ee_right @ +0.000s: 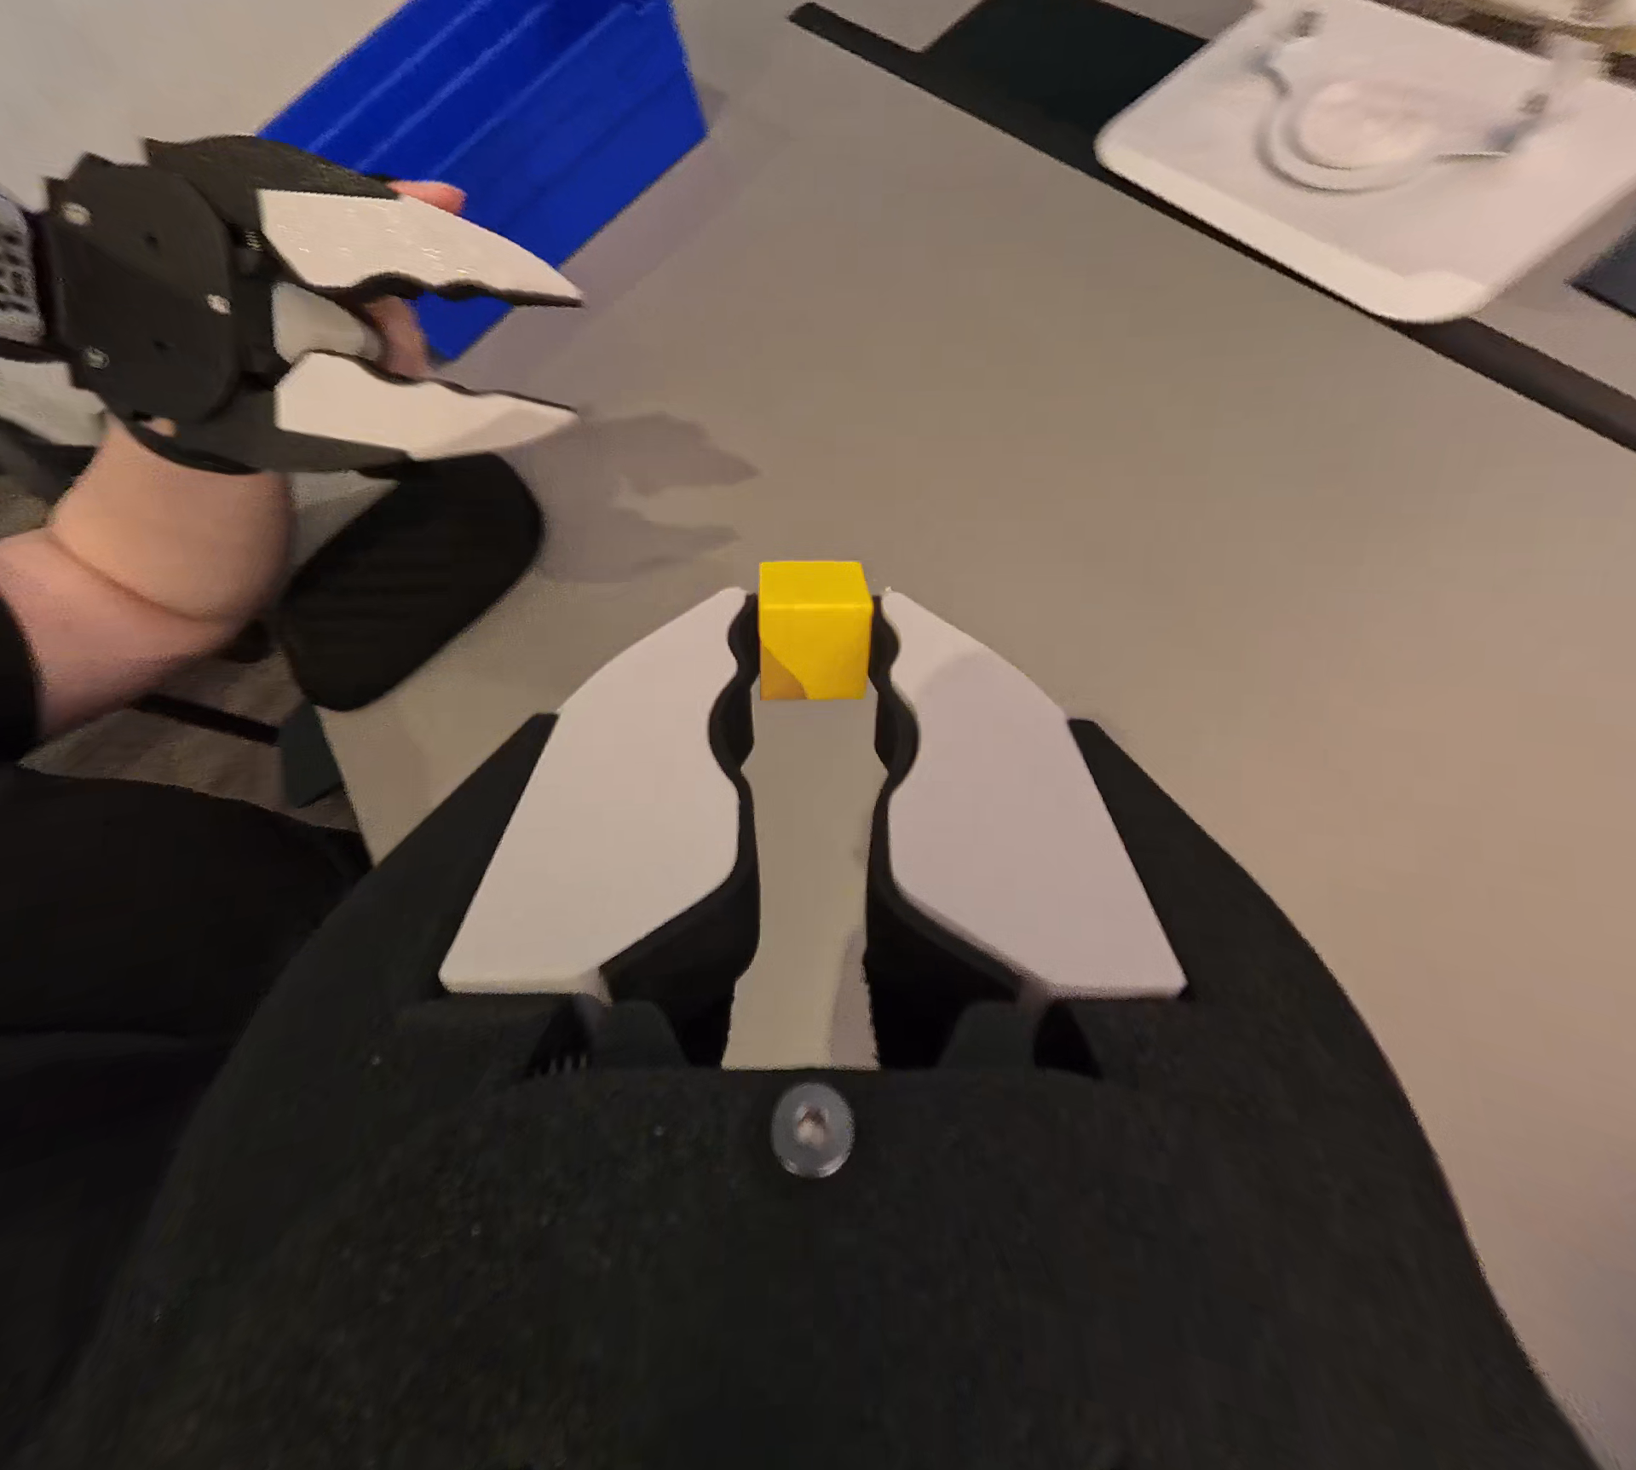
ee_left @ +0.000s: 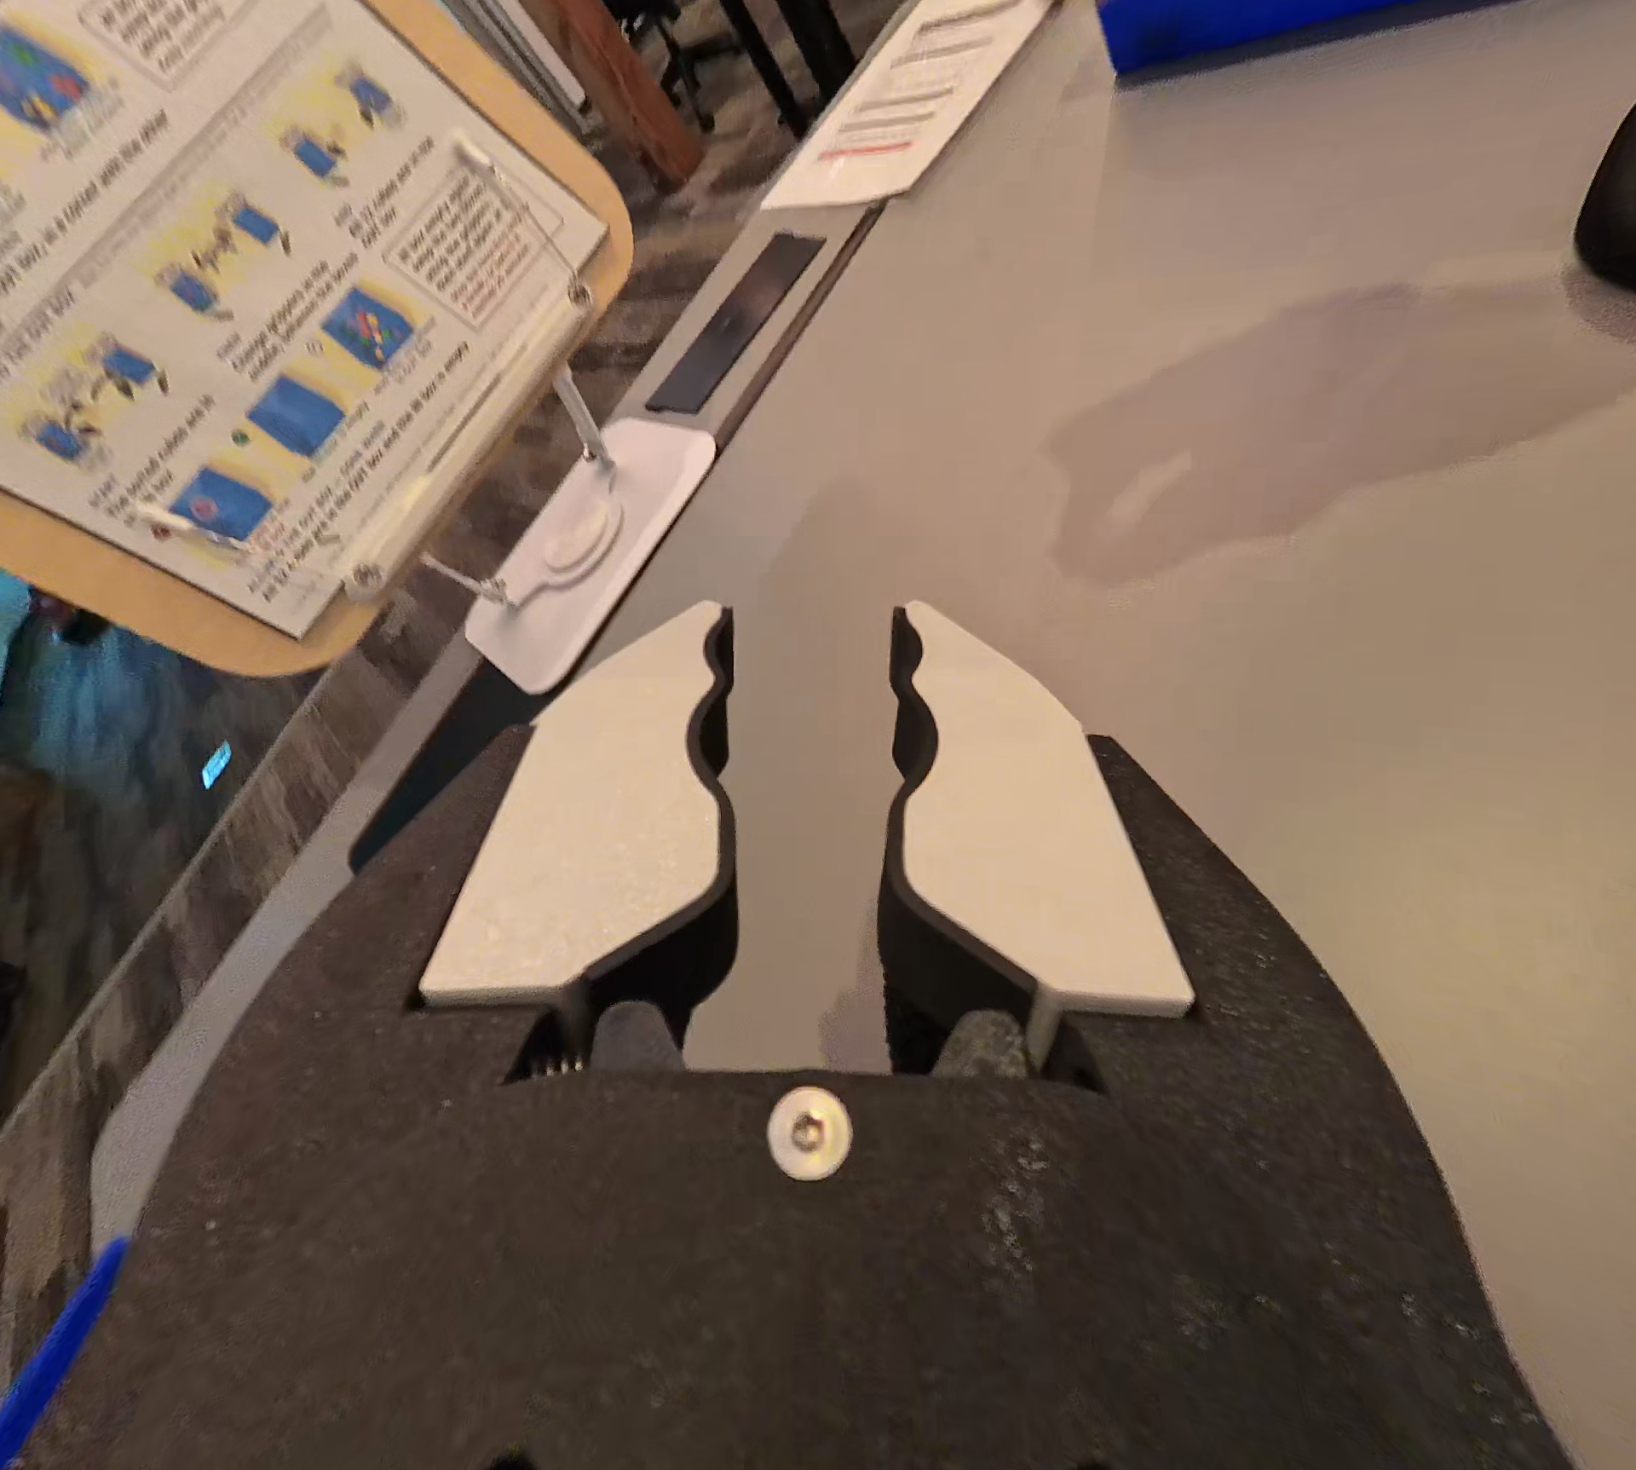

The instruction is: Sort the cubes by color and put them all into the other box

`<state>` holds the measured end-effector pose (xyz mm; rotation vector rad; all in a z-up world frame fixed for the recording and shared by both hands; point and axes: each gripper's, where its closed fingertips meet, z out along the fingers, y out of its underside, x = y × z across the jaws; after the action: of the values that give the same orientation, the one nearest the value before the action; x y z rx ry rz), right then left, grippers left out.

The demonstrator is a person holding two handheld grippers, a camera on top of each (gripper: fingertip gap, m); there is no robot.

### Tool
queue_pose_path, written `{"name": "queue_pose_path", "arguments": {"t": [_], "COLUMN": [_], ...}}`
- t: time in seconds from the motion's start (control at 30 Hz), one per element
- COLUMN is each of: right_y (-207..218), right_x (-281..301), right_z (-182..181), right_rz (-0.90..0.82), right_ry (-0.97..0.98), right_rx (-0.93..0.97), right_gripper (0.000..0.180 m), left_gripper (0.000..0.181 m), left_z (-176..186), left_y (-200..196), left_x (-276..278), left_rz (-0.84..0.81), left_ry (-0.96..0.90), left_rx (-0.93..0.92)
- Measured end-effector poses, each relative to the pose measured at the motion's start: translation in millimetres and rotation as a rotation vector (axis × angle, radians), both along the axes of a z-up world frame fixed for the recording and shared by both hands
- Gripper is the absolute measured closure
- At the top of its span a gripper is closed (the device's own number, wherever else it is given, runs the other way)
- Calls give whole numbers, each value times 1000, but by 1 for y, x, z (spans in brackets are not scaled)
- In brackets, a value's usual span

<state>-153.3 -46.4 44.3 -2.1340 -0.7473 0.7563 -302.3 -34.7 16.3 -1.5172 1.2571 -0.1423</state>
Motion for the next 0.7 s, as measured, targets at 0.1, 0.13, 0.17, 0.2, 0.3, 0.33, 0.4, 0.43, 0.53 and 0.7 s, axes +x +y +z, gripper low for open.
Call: {"name": "queue_pose_path", "arguments": {"t": [0.1,0.13,0.17,0.2,0.3,0.33,0.4,0.43,0.53,0.7], "right_y": [-9,-14,-18,-23,-38,-43,-56,-64,-84,-105], "right_x": [55,73,91,110,170,190,227,244,288,329], "right_z": [2,3,4,4,2,2,-3,-8,-32,-95], "right_rz": [-92,-121,-153,-188,-296,-334,-397,-424,-472,-460], "right_ry": [-47,-57,-69,-85,-153,-171,-202,-216,-249,-323], "right_rx": [16,15,17,21,7,-1,-33,-59,-160,-395], "right_gripper": [157,157,157,157,157,157,157,157,157,157], "left_gripper": [148,148,148,149,150,151,153,153,155,159], "left_z": [-15,-20,-24,-28,-32,-32,-32,-32,-30,-20], "left_y": [-3,-5,-6,-8,-14,-17,-21,-22,-24,-23], "left_x": [-16,-21,-25,-29,-38,-40,-44,-45,-46,-42], "left_rz": [49,64,79,92,127,132,146,156,177,206], "left_ry": [26,36,43,46,12,-6,-43,-59,-94,-158], "left_rx": [-23,-30,-38,-50,-80,-92,-116,-129,-165,-209]}}
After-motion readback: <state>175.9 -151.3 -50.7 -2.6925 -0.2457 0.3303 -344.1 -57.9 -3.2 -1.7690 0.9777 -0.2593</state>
